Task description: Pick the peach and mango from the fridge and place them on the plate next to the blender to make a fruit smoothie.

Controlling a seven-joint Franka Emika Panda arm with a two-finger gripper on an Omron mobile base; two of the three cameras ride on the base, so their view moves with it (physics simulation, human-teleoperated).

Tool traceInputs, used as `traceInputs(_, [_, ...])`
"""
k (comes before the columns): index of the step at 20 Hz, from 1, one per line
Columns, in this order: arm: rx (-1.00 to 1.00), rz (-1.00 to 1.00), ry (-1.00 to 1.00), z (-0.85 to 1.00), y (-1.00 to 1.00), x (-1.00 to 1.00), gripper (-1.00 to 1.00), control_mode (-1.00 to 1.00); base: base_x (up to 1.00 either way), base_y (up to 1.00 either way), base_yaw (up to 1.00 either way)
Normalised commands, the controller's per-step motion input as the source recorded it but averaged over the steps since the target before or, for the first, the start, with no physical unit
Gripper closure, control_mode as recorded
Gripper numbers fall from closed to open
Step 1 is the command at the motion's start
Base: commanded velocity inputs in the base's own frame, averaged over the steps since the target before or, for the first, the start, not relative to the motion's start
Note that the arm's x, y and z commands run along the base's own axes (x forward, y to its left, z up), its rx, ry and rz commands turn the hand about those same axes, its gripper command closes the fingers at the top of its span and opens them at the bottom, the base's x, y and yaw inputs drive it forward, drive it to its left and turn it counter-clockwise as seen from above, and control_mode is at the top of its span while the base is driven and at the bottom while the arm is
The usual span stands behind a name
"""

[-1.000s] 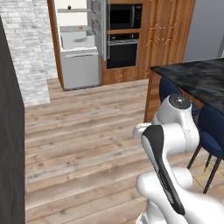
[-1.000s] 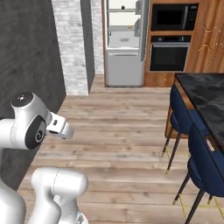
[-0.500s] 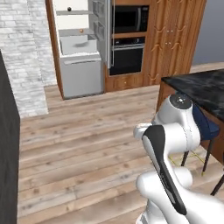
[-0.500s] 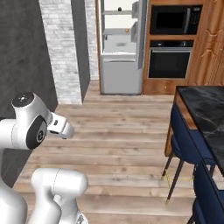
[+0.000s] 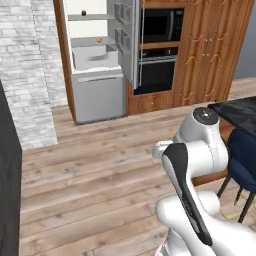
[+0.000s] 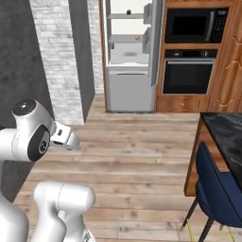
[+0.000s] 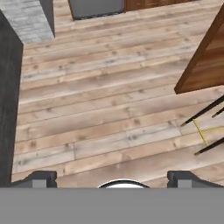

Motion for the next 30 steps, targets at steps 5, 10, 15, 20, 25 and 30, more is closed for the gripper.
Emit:
traceInputs(5, [0.00, 0.00, 0.00, 0.00, 0.00, 0.00, -1.00, 1.00, 1.00, -0.09, 0.00])
traceInputs(10, [0.00, 0.00, 0.00, 0.00, 0.00, 0.00, -1.00, 1.00, 1.00, -0.21, 0.01])
traceInputs(15, [0.00, 0.00, 0.00, 0.00, 0.00, 0.00, -1.00, 1.00, 1.00, -0.26, 0.02])
traceInputs(20, [0.00, 0.00, 0.00, 0.00, 0.00, 0.00, -1.00, 1.00, 1.00, -0.25, 0.04])
traceInputs(25, [0.00, 0.00, 0.00, 0.00, 0.00, 0.00, -1.00, 1.00, 1.00, -0.09, 0.05])
traceInputs(30, [0.00, 0.00, 0.00, 0.00, 0.00, 0.00, -1.00, 1.00, 1.00, 0.00, 0.07])
